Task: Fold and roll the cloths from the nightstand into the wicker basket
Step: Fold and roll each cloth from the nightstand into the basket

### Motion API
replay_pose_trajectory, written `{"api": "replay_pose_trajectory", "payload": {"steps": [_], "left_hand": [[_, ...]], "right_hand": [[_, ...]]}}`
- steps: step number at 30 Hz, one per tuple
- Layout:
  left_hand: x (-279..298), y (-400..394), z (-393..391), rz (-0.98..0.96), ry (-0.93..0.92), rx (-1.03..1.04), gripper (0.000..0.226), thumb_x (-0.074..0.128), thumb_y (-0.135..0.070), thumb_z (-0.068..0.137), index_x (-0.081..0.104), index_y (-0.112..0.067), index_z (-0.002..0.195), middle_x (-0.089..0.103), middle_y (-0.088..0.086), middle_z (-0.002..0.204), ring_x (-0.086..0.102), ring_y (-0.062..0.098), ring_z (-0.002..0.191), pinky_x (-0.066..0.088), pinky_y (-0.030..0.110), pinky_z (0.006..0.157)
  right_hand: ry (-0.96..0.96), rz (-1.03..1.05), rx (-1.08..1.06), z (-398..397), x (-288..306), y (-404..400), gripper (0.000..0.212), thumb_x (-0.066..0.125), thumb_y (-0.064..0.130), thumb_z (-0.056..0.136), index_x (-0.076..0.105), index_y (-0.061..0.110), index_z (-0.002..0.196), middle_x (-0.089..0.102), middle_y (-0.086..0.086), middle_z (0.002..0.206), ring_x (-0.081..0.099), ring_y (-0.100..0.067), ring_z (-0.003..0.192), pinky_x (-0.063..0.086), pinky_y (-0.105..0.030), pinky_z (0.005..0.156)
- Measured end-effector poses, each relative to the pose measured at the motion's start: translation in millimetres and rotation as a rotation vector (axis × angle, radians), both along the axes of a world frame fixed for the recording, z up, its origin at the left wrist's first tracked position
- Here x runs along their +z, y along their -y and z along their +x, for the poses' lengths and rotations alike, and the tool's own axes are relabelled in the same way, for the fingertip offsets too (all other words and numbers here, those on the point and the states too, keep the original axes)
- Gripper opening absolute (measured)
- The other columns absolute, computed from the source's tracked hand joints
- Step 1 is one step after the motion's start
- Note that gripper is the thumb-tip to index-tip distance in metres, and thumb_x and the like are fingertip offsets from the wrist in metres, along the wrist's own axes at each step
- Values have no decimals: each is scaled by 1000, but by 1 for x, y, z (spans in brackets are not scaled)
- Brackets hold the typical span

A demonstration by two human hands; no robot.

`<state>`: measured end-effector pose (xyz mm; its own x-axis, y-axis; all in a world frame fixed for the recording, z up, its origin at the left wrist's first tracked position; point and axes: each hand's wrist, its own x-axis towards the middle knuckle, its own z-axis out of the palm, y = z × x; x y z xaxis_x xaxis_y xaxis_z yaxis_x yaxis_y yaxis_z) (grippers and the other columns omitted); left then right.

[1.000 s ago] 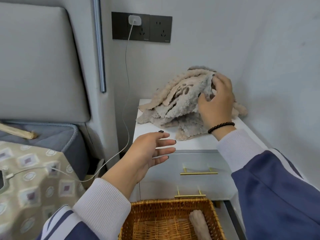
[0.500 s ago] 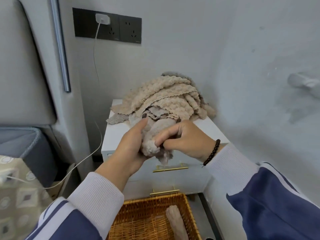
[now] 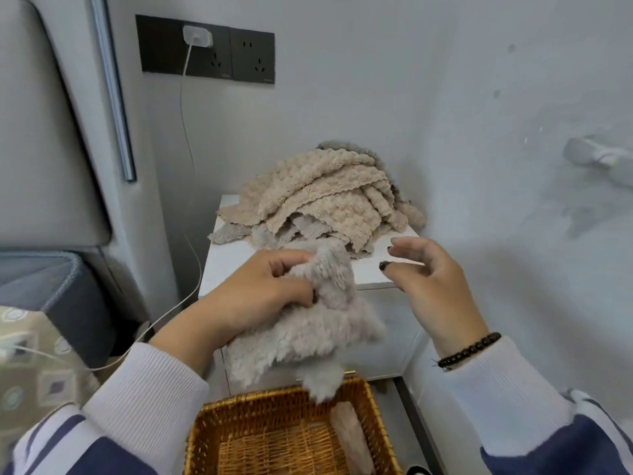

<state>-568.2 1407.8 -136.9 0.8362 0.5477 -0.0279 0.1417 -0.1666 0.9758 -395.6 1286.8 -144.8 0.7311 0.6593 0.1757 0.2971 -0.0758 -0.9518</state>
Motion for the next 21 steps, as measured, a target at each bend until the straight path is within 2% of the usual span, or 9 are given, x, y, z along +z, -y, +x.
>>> {"api": "replay_pose_trajectory", "payload": {"steps": [2,3,5,7,10,12,15,18,21], "left_hand": [[-3,3,-4,3,-20,-41,33,68,0,72,77,-23,94,76,3,92,70,17,81,54,27,70],[-3,3,-7,-7,-13,-43,36,68,7,76,76,-21,98,76,3,94,71,16,82,54,25,70],[-3,2,-12,-18,-9,-37,44,63,15,80,72,-18,106,75,3,98,71,16,86,56,25,71],[-5,-1,-18,-11,-29,-47,47,64,17,79,70,-19,109,75,0,101,71,15,91,57,26,74],[-9,-4,-21,36,-78,-25,54,73,11,73,67,-22,115,71,-8,113,66,8,105,53,27,91],[-13,-6,-20,87,-116,8,58,81,5,67,68,-26,114,69,-9,114,64,6,108,49,28,96],[-18,-9,-14,160,-202,133,46,86,-14,60,71,-31,100,71,-9,103,66,11,100,50,33,93],[-19,-9,-8,162,-293,298,44,91,-32,56,70,-24,93,74,2,88,69,18,84,54,34,80],[-18,-6,-6,32,-241,326,47,93,-30,51,70,-16,89,75,6,84,70,24,84,56,38,80]], "right_hand": [[-24,-98,200,-2,1,6,32,72,8,79,65,25,105,67,9,108,63,-9,103,51,-30,92],[-67,-114,324,-5,1,8,34,75,8,75,67,24,105,70,7,106,64,-9,102,52,-28,89],[-154,-124,489,-11,-1,8,33,74,5,74,68,22,102,72,4,97,67,-9,90,54,-23,76],[-147,-156,526,-17,-4,9,31,71,0,81,66,21,103,72,6,85,67,-7,78,54,-21,71],[-81,-222,548,-18,-6,10,39,69,-1,82,60,23,112,70,2,70,65,-10,70,55,-26,76],[-15,-269,603,-18,-4,11,30,70,0,80,62,20,101,70,-1,69,63,-13,67,54,-29,76],[99,-277,626,-15,0,10,19,74,-4,75,64,11,79,67,-2,65,60,-14,60,53,-30,68],[126,-231,605,-12,7,7,20,73,-8,70,65,10,70,62,-5,64,56,-13,59,50,-27,61],[150,-243,657,-10,8,6,23,73,-8,69,64,13,67,58,-1,65,49,-8,59,42,-19,56]]}}
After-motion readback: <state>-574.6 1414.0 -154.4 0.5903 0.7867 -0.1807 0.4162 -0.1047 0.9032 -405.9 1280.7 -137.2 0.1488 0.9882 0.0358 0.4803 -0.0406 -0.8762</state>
